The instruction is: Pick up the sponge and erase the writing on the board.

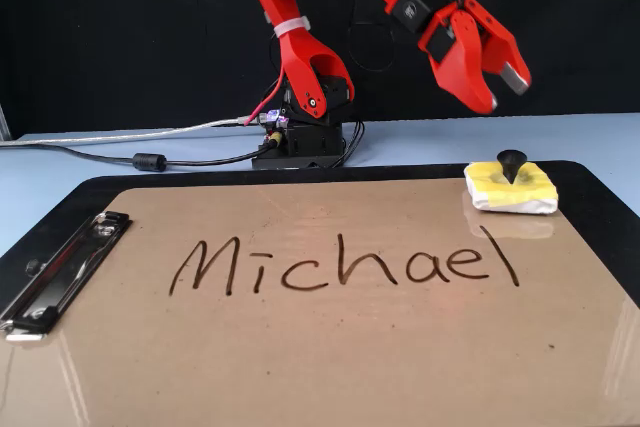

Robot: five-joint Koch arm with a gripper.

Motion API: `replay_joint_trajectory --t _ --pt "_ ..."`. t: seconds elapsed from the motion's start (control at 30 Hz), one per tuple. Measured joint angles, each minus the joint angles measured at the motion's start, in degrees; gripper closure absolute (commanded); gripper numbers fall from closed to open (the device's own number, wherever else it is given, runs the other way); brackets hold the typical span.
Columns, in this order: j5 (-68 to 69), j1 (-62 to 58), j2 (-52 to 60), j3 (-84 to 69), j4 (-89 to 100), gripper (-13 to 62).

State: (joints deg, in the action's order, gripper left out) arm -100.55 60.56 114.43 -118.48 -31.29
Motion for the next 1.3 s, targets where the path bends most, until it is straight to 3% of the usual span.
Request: replay_joint_trajectory --t 0.23,0.5,0.87,0.93,1.13,1.3 --pt "13.89 -0.44 -6.77 -2.99 6.86 16.3" --pt "14.06 -0.53 -14.85 -11.25 25.40 16.2" --pt "14.24 -0.62 -16.08 -16.44 31.90 16.9" --pt "14.24 -0.62 -18.19 -16.35 35.16 20.0" --pt "14.24 -0.62 -19.69 -17.58 40.43 41.1" --pt "14.41 -1.58 -19.60 -19.78 43.77 44.3"
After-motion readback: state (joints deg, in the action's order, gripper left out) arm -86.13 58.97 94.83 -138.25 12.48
